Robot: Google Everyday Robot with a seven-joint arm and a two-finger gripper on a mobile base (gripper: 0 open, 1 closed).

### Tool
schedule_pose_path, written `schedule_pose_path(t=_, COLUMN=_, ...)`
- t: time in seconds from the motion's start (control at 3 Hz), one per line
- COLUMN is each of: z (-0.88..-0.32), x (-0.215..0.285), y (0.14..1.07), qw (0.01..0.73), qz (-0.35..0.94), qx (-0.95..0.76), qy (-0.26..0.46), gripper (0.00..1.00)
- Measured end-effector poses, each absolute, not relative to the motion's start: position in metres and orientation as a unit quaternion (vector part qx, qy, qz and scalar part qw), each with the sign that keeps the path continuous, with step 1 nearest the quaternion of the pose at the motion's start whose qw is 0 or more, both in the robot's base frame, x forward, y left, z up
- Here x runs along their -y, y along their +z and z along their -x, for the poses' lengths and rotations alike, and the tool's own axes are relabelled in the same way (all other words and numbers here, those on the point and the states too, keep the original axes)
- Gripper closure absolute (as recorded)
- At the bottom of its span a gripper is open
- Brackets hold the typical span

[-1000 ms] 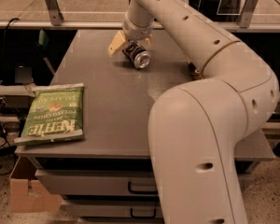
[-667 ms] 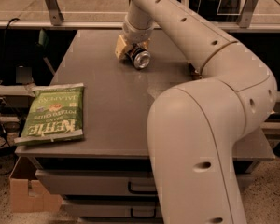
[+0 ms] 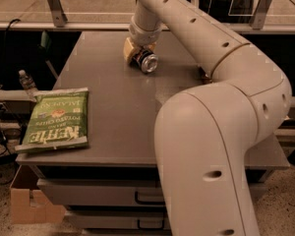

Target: Place pepsi can upright

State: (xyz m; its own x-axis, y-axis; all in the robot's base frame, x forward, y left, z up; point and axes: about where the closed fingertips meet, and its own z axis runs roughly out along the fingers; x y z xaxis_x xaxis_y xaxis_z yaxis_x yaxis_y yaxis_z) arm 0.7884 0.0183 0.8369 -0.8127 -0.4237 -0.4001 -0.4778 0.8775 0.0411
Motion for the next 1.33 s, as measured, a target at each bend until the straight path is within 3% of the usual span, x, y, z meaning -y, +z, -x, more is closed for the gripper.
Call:
schedule_pose_path(t=0.33, z=-0.785, x=-0.033, y=0.87, qw=0.238, qz=0.264, qx=-0.931, qy=0.08, gripper=1.0)
schedule_pose_path(t=1.0, z=-0.736, x=-0.064, y=0.981, qw=0.393, qz=0.326, qx=-0.848, qy=0.143, gripper=1.0)
schedule_pose_path(t=1.33, z=-0.736, x=-0.066, y=0.992, qw=0.427, qz=0.318, qx=-0.831, qy=0.162, gripper=1.0)
